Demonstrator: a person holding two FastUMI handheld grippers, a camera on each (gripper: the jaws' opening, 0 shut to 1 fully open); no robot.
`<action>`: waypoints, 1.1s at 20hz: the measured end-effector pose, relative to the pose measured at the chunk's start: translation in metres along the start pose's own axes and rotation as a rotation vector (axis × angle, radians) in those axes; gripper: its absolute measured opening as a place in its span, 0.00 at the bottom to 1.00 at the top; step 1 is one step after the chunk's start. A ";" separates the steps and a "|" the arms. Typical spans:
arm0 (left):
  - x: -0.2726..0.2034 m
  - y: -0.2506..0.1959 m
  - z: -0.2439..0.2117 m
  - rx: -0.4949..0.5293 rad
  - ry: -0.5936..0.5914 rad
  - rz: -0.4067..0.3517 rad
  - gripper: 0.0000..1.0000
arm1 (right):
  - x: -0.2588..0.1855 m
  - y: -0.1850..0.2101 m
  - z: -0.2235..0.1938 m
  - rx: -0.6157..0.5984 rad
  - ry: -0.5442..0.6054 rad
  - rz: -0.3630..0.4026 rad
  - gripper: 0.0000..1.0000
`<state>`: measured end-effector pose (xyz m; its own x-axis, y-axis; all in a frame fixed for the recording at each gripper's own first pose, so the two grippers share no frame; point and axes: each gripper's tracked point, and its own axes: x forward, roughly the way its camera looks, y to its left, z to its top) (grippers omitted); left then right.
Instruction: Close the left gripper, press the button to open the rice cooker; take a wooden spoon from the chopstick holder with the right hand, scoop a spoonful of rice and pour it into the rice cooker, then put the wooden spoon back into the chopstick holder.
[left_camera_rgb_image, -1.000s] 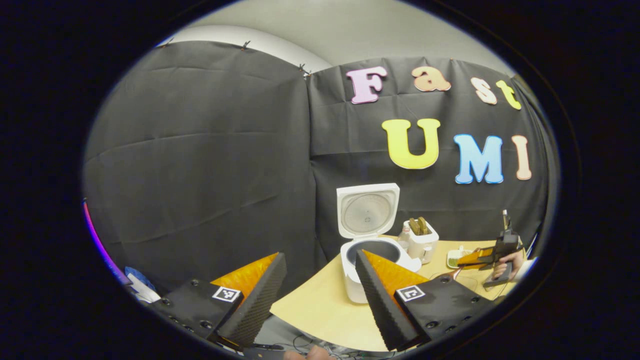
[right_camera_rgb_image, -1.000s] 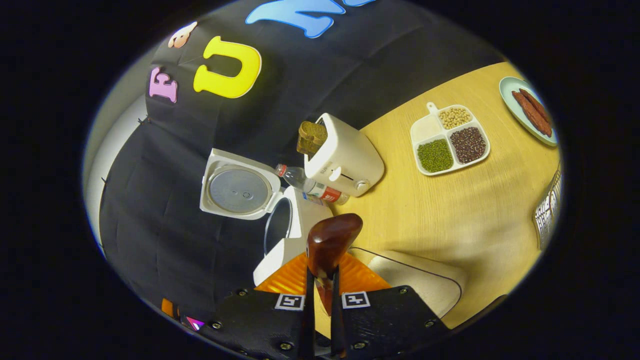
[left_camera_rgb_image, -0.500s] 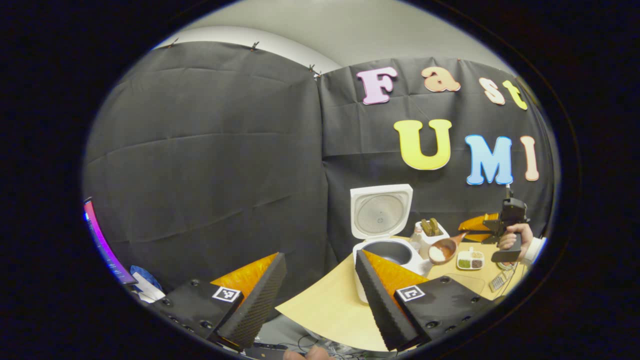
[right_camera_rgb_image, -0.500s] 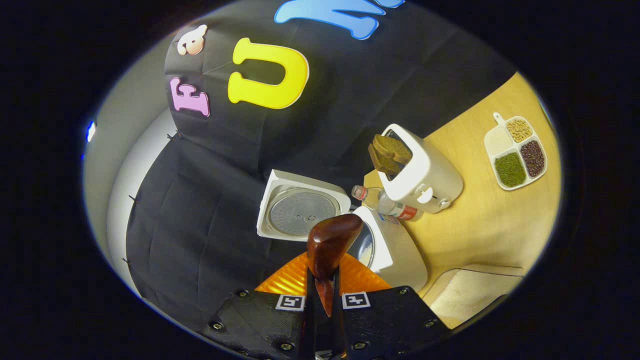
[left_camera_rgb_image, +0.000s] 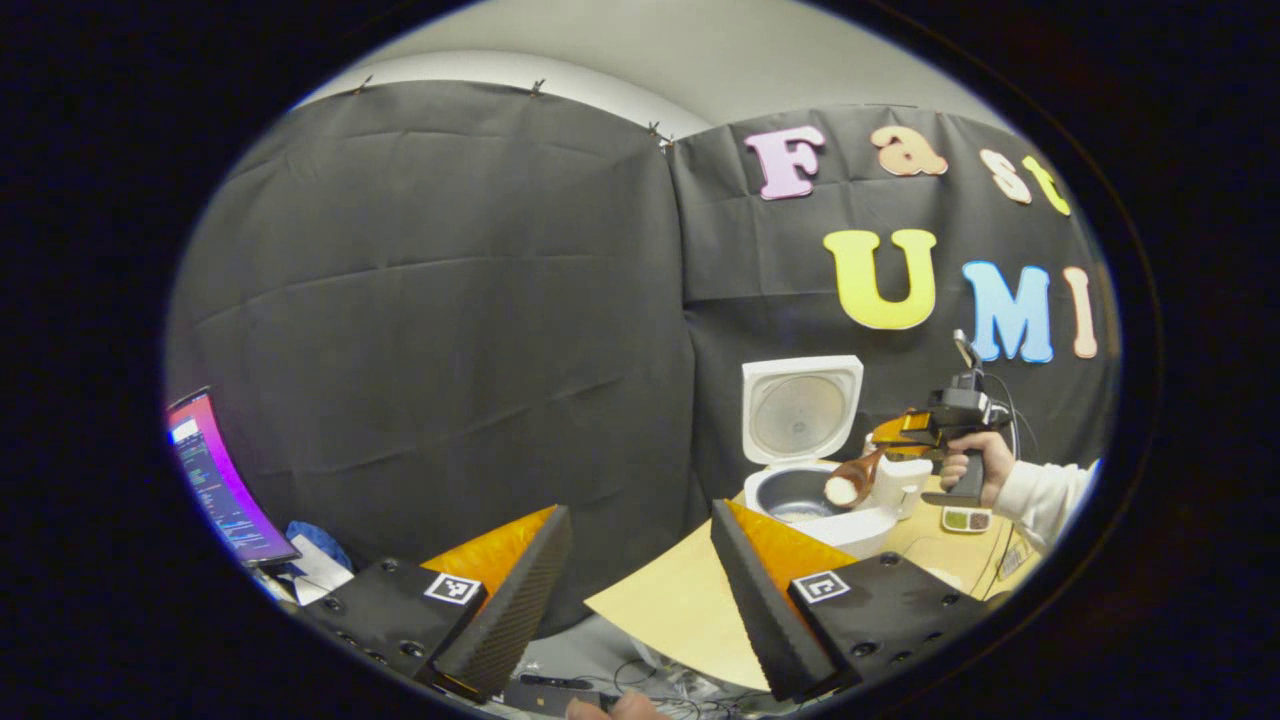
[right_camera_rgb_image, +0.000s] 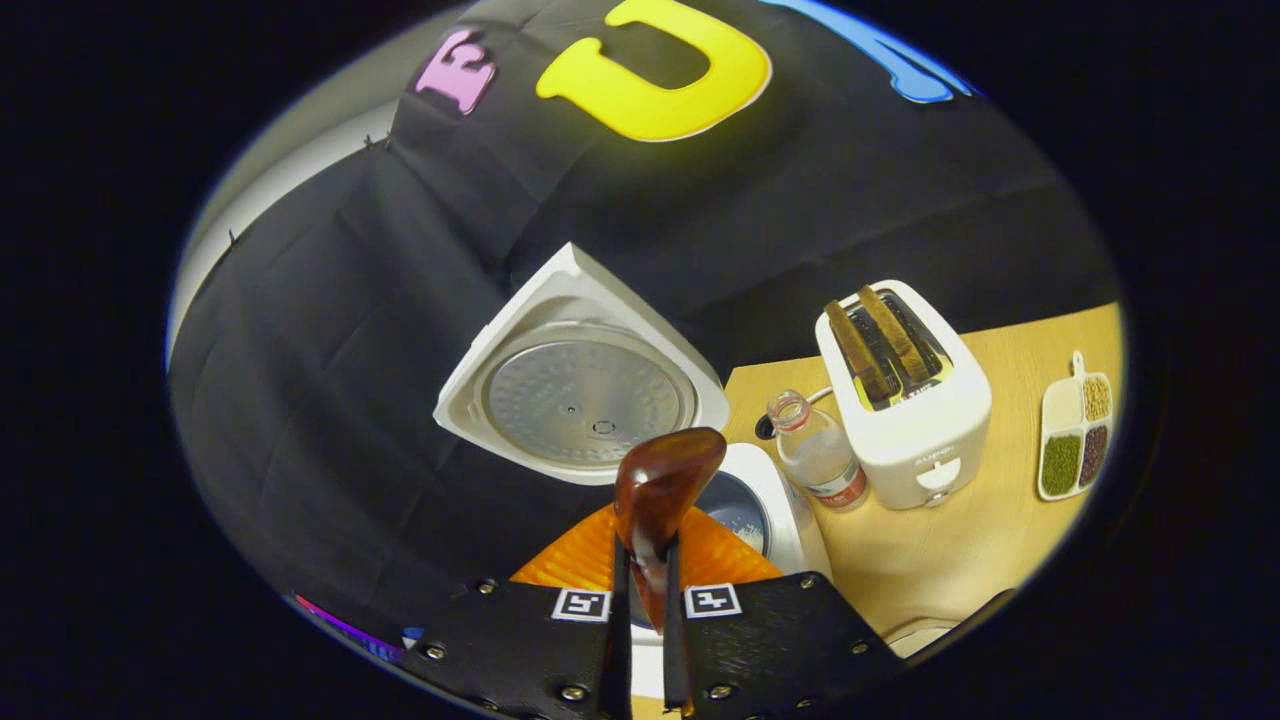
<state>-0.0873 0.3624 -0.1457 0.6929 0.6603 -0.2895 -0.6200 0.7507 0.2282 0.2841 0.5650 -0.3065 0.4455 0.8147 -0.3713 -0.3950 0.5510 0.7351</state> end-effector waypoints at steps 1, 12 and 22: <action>-0.004 0.005 -0.001 -0.003 0.008 0.013 0.94 | 0.007 0.001 -0.005 -0.050 0.007 -0.014 0.13; -0.020 0.038 -0.027 -0.063 0.047 0.103 0.95 | 0.026 0.028 -0.036 -0.643 0.031 -0.079 0.13; -0.029 0.046 -0.027 -0.085 0.039 0.128 0.94 | 0.012 0.052 -0.051 -1.115 -0.118 -0.179 0.13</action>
<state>-0.1462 0.3769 -0.1520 0.5925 0.7478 -0.2996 -0.7322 0.6549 0.1868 0.2278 0.6128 -0.3021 0.6169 0.7186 -0.3209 -0.7870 0.5596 -0.2598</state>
